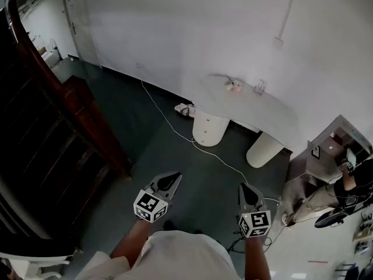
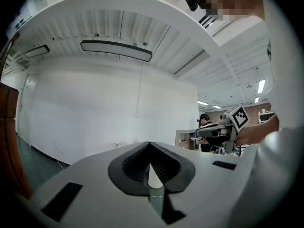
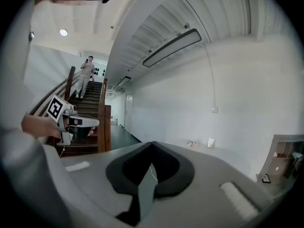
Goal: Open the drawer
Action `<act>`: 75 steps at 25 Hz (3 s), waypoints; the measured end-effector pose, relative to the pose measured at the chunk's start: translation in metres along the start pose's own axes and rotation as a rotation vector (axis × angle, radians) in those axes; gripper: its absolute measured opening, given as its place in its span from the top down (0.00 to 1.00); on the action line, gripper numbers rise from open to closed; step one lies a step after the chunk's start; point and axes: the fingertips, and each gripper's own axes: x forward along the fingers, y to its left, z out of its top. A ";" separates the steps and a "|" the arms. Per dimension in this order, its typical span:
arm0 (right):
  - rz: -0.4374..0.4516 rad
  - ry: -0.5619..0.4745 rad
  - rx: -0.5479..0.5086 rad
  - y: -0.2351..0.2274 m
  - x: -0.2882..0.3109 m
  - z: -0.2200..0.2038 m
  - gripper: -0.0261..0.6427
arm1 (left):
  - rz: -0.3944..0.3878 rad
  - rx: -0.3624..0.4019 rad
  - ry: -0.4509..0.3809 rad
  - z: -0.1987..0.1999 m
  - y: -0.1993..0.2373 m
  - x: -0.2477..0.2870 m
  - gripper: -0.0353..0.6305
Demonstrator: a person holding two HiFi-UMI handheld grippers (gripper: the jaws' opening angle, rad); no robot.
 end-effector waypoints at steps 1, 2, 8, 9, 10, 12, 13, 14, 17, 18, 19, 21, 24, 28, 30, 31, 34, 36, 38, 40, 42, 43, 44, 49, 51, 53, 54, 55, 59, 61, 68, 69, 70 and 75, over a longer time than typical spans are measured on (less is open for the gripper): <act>0.001 0.001 -0.002 0.001 0.001 0.000 0.94 | -0.001 0.000 0.000 0.000 0.001 0.000 0.94; 0.002 0.002 -0.004 0.003 0.002 0.000 0.94 | -0.001 0.000 0.000 0.000 0.002 -0.001 0.94; 0.002 -0.002 -0.008 0.008 0.011 0.004 0.94 | -0.009 -0.006 -0.002 0.000 0.009 0.000 0.94; 0.002 -0.002 -0.009 0.009 0.012 0.005 0.94 | -0.013 -0.006 -0.001 0.000 0.010 0.000 0.94; 0.002 -0.002 -0.008 0.010 0.013 0.005 0.94 | -0.018 -0.005 0.000 0.000 0.010 0.000 0.94; -0.001 -0.001 -0.004 0.012 0.016 0.005 0.94 | -0.025 -0.006 0.000 0.002 0.013 0.000 0.94; -0.003 0.001 -0.002 0.013 0.018 0.005 0.94 | -0.027 -0.007 0.000 0.002 0.014 0.000 0.94; -0.006 0.002 0.000 0.013 0.020 0.005 0.94 | -0.031 -0.008 0.003 0.002 0.016 0.001 0.94; -0.020 0.001 0.011 0.016 0.024 0.004 0.94 | -0.042 -0.010 0.018 -0.002 0.020 0.002 0.94; -0.026 0.001 0.019 0.017 0.026 0.004 0.94 | -0.045 -0.011 0.023 -0.003 0.022 0.002 0.94; -0.032 0.001 0.027 0.017 0.028 0.003 0.94 | -0.049 -0.012 0.028 -0.005 0.024 0.002 0.94; -0.041 0.003 0.037 0.020 0.033 0.000 0.94 | -0.057 -0.014 0.037 -0.009 0.029 0.003 0.94; -0.049 0.006 0.035 0.027 0.038 -0.001 0.94 | -0.072 -0.014 0.049 -0.013 0.036 0.002 0.94; -0.073 0.007 0.040 0.036 0.046 -0.002 0.94 | -0.090 -0.018 0.060 -0.018 0.048 0.000 0.94; -0.086 0.010 0.049 0.041 0.049 -0.003 0.94 | -0.100 -0.020 0.069 -0.022 0.053 -0.002 0.94; -0.091 0.011 0.050 0.044 0.050 -0.004 0.94 | -0.106 -0.018 0.072 -0.023 0.055 -0.003 0.94; -0.103 0.013 0.045 0.051 0.056 -0.004 0.94 | -0.123 -0.013 0.073 -0.025 0.063 -0.003 0.94; -0.112 0.014 0.044 0.056 0.060 -0.006 0.94 | -0.134 -0.007 0.077 -0.028 0.068 -0.005 0.94; -0.121 0.016 0.053 0.060 0.062 -0.010 0.94 | -0.141 -0.004 0.086 -0.031 0.072 -0.008 0.94; -0.132 0.017 0.060 0.061 0.063 -0.012 0.94 | -0.150 -0.004 0.091 -0.033 0.074 -0.008 0.94; -0.141 0.015 0.063 0.062 0.062 -0.012 0.94 | -0.161 -0.003 0.092 -0.033 0.076 -0.008 0.94; -0.144 0.014 0.063 0.063 0.063 -0.011 0.94 | -0.165 -0.001 0.093 -0.033 0.077 -0.007 0.94; -0.145 0.013 0.064 0.064 0.064 -0.011 0.94 | -0.168 0.001 0.095 -0.033 0.078 -0.006 0.94; -0.148 0.024 0.065 0.059 0.072 -0.013 0.94 | -0.172 -0.014 0.100 -0.034 0.086 0.005 0.94; -0.148 0.028 0.070 0.051 0.076 -0.014 0.94 | -0.171 -0.027 0.111 -0.037 0.087 0.013 0.94; -0.143 0.031 0.075 0.041 0.080 -0.017 0.94 | -0.169 -0.034 0.121 -0.041 0.085 0.022 0.94; -0.140 0.032 0.077 0.034 0.083 -0.018 0.94 | -0.168 -0.033 0.124 -0.041 0.085 0.028 0.94; -0.137 0.032 0.079 0.028 0.087 -0.019 0.94 | -0.166 -0.030 0.125 -0.041 0.086 0.034 0.94; -0.116 0.035 0.085 0.000 0.106 -0.022 0.94 | -0.147 -0.028 0.117 -0.037 0.094 0.063 0.94; -0.100 0.036 0.082 -0.017 0.114 -0.023 0.94 | -0.135 -0.031 0.111 -0.034 0.094 0.079 0.94; -0.037 0.051 0.091 -0.083 0.152 -0.030 0.94 | -0.089 -0.046 0.113 -0.026 0.089 0.148 0.94; -0.029 0.053 0.091 -0.092 0.158 -0.030 0.94 | -0.081 -0.048 0.116 -0.026 0.087 0.156 0.94; -0.021 0.053 0.091 -0.101 0.162 -0.030 0.94 | -0.074 -0.048 0.120 -0.026 0.086 0.164 0.94; 0.020 0.050 0.090 -0.139 0.180 -0.031 0.94 | -0.043 -0.037 0.134 -0.026 0.080 0.201 0.94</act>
